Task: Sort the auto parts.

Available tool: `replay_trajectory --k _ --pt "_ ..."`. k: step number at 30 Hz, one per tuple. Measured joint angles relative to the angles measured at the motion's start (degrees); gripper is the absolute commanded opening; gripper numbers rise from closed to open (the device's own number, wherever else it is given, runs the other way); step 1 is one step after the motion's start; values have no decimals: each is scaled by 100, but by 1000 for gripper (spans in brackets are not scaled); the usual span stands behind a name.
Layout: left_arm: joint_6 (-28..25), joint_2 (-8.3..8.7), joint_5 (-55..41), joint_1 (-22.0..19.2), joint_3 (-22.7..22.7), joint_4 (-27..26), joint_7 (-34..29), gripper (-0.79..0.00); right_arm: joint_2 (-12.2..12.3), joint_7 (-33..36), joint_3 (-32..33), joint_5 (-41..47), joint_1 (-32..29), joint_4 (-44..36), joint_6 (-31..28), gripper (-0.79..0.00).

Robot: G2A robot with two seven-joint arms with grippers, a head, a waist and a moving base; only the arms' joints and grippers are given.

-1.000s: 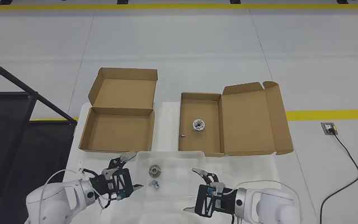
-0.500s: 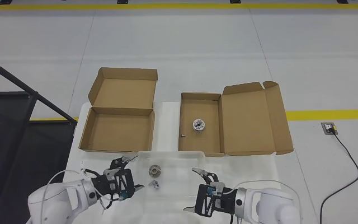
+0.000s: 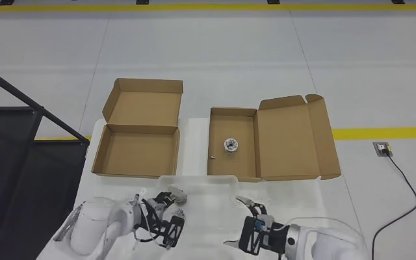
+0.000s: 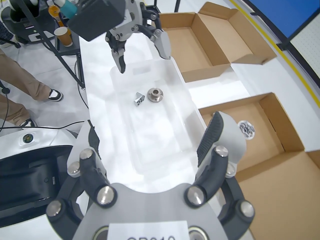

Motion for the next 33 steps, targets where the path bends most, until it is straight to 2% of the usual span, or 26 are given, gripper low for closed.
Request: replay_trajectory --k 4,9,19,25,29,33 --pt "0 157 765 -525 737 323 548 0 59 -87 388 71 -391 -143 252 0" --pt "0 204 1093 -1106 1505 691 917 0 99 -146 593 169 -616 -226 432 0" --pt "41 204 1097 -1116 1536 727 863 0 98 -144 589 167 -610 -224 428 0" --pt "271 191 780 -976 1341 700 108 0 98 -144 589 167 -610 -224 428 0" --pt "236 165 929 -1155 1648 749 93 0 98 -144 589 167 -610 -224 428 0" --pt "365 106 1183 -1474 2104 1056 208 0 98 -144 589 167 -610 -224 428 0"
